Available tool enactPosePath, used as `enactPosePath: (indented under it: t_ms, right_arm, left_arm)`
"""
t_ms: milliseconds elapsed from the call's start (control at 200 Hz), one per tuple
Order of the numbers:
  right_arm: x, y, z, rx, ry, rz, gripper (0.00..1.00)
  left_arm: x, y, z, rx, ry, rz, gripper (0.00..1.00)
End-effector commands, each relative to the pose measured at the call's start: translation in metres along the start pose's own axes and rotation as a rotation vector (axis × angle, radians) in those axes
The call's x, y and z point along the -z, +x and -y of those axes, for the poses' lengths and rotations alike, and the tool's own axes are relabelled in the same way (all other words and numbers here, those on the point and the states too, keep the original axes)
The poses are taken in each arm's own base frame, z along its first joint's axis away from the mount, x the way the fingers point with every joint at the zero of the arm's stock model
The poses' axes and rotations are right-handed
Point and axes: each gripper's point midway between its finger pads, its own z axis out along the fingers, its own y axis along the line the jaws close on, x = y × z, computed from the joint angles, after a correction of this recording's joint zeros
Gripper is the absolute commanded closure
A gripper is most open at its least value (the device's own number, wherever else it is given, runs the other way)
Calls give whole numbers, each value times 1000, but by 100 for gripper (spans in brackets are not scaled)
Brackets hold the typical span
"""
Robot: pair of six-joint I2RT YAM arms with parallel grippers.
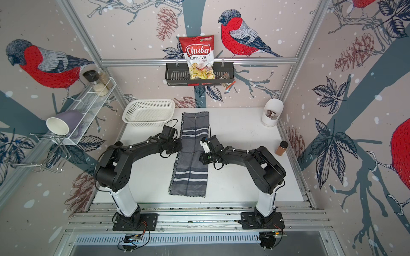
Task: Roll up the pillowcase
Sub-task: Adjust the pillowcase at the center of the board.
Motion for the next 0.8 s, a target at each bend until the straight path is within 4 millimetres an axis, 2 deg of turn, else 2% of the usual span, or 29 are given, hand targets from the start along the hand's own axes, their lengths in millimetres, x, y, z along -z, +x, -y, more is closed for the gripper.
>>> enactPosePath:
  t_ms: [0, 230, 295, 410, 695, 795]
  right_arm:
    - [-2, -1, -1, 21, -3, 0, 72]
    - [-4, 0, -1, 22, -3, -3, 72]
    - [-4, 1, 0, 23, -4, -5, 72]
    - [-6, 4, 1, 24, -2, -13, 72]
    - [-9, 10, 9, 25, 34, -40, 87]
    - [-11, 14, 12, 22, 46, -50, 88]
  left_arm:
    - [6, -2, 2, 7, -1, 10, 89]
    - [-3, 5, 1, 0, 3, -19, 90]
    - [-5, 6, 1, -4, 4, -23, 100]
    - [-4, 2, -4, 2, -24, -9, 100]
    - [2, -13, -15, 10, -94, 33, 100]
    - [1, -14, -22, 14, -120, 33, 100]
